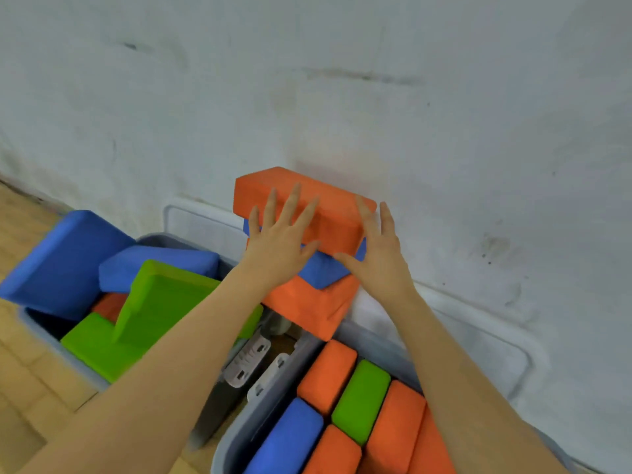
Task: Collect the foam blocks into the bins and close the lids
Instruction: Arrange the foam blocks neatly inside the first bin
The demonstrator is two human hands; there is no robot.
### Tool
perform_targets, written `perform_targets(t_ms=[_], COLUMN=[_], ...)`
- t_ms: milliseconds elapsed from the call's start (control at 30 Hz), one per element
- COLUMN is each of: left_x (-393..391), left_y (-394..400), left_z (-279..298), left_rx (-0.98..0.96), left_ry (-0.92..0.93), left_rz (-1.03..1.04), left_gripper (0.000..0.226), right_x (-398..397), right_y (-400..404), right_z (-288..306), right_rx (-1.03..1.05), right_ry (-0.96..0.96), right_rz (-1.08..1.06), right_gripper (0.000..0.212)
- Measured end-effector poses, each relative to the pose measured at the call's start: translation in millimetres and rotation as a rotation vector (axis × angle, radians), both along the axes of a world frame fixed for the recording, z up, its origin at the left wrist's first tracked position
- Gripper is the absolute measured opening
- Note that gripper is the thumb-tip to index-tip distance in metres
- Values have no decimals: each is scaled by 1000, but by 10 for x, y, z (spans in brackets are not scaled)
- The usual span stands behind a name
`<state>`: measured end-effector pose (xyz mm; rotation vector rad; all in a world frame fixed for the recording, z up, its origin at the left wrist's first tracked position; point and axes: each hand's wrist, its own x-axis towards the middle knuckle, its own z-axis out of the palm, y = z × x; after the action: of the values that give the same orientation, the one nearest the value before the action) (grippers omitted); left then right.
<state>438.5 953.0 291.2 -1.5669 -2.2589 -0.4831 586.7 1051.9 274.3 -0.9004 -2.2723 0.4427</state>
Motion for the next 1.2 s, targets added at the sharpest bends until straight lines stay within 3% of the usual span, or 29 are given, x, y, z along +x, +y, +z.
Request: perform_targets(t_ms=[67, 167, 300, 467, 567, 833, 1033, 1200], left_x=[-152, -293, -326, -116, 114, 957, 1478, 1518], left_y=[76, 197, 252, 200, 178, 132, 249, 186], left_z=[-55, -110, -187, -53, 99, 156, -5, -259], left_rx=[5, 66, 182, 258, 276, 336, 303, 195], left_ry=[19, 61, 107, 72, 24, -25, -75, -184], left_rz=[-16, -48, -57, -111, -183, -328, -454, -466], left_gripper=[76, 77, 76, 69, 74, 59, 59, 62], right_x=[-101, -231, -288, -33, 268, 1088, 1623, 1880], right_y=[74, 80, -3, -218, -327, -488, -574, -530], right_z=[-78, -195, -195, -30, 107, 347, 213, -56], right_rx=[-69, -144, -109, 13, 105, 275, 402, 501], right_ry=[36, 281, 448, 520, 497, 489, 444, 262], right_rz=[44, 111, 68, 14, -1, -214, -327, -316], right_gripper=[95, 78, 57, 51, 51, 40, 32, 30])
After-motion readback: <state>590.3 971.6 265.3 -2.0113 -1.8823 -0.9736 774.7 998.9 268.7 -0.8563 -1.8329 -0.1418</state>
